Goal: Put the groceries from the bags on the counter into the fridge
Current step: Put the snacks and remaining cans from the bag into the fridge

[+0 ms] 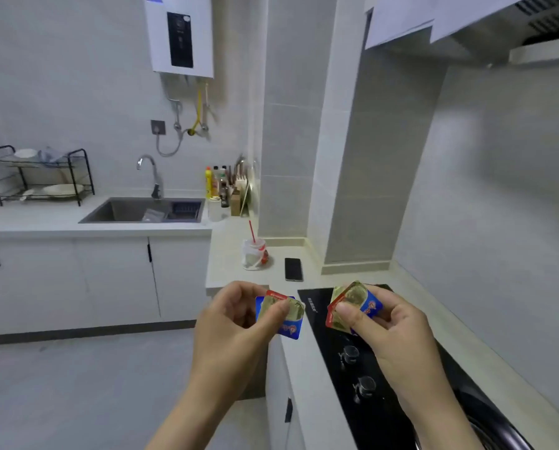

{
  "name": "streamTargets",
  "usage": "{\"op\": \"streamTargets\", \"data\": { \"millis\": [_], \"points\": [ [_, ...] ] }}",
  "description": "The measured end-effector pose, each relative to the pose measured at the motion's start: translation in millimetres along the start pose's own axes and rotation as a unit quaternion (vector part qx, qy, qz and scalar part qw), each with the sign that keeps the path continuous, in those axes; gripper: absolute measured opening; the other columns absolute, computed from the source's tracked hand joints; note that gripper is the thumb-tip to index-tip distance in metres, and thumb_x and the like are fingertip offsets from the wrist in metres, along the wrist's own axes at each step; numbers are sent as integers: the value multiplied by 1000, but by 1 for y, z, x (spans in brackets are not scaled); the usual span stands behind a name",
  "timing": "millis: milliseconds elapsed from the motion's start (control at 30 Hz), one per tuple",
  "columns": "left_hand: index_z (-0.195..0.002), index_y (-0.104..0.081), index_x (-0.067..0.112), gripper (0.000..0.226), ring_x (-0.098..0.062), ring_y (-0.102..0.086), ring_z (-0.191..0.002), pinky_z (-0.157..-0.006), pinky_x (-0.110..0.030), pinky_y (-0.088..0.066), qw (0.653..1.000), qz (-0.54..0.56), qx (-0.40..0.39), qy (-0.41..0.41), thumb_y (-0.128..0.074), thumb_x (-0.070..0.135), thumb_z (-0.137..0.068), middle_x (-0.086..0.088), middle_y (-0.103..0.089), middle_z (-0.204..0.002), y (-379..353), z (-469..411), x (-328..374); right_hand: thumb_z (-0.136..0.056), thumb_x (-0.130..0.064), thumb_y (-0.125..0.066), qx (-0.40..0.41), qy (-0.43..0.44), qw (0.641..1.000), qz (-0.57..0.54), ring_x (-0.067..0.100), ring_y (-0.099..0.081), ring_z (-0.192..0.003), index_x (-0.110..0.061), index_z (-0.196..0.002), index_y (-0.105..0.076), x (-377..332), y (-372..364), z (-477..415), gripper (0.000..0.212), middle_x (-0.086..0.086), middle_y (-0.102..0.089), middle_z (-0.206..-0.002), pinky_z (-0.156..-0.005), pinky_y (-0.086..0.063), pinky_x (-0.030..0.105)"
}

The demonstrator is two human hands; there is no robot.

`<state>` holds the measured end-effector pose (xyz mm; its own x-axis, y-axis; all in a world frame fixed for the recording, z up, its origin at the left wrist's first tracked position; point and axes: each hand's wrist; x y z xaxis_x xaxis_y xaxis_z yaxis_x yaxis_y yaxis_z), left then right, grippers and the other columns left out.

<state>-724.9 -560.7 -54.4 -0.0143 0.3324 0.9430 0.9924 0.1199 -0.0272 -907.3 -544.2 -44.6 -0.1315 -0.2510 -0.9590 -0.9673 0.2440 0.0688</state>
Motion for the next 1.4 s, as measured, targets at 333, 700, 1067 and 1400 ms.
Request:
{"op": "streamTargets", "data": {
  "millis": [333,700,1067,1400],
  "points": [
    [-87,-62,16,43,-18,-72,-76,-61,-31,-57,985,-44,161,-50,-74,44,-56,-3,-73,-77,214,-6,29,-74,-16,-77,-158,50,985,-55,6,-70,-84,-21,-102,-70,-50,-216,2,29,-4,-75,-90,-69,-56,17],
    [-87,-63,15,41,-27,-71,-74,-63,-37,-57,923,-119,359,-70,-76,40,-58,-7,-73,-77,416,47,59,-76,-10,-76,-359,102,920,-117,3,-69,-76,-25,-94,-69,-93,-427,63,24,-6,-74,-80,-62,-52,12],
    [-82,-64,25,29,-20,-65,-64,-67,-46,-54,839,-175,512,-47,-80,38,-62,-6,-73,-71,523,77,64,-78,-5,-74,-508,114,834,-185,2,-68,-64,-20,-87,-71,-117,-575,94,18,-2,-75,-74,-58,-50,11],
    [-86,-61,12,21,-17,-69,-64,-69,-45,-55,779,-244,575,-45,-77,20,-74,-6,-73,-70,610,32,76,-81,-13,-74,-557,115,800,-188,16,-70,-71,-20,-88,-73,-121,-692,65,10,5,-73,-76,-69,-58,32]
  ]
}}
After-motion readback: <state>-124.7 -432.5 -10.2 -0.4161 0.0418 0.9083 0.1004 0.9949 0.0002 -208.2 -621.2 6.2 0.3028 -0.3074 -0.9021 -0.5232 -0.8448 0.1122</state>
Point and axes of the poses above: each hand's wrist, its own z-axis away from the middle knuckle, its own y-axis out of the back of the hand, x = y × z
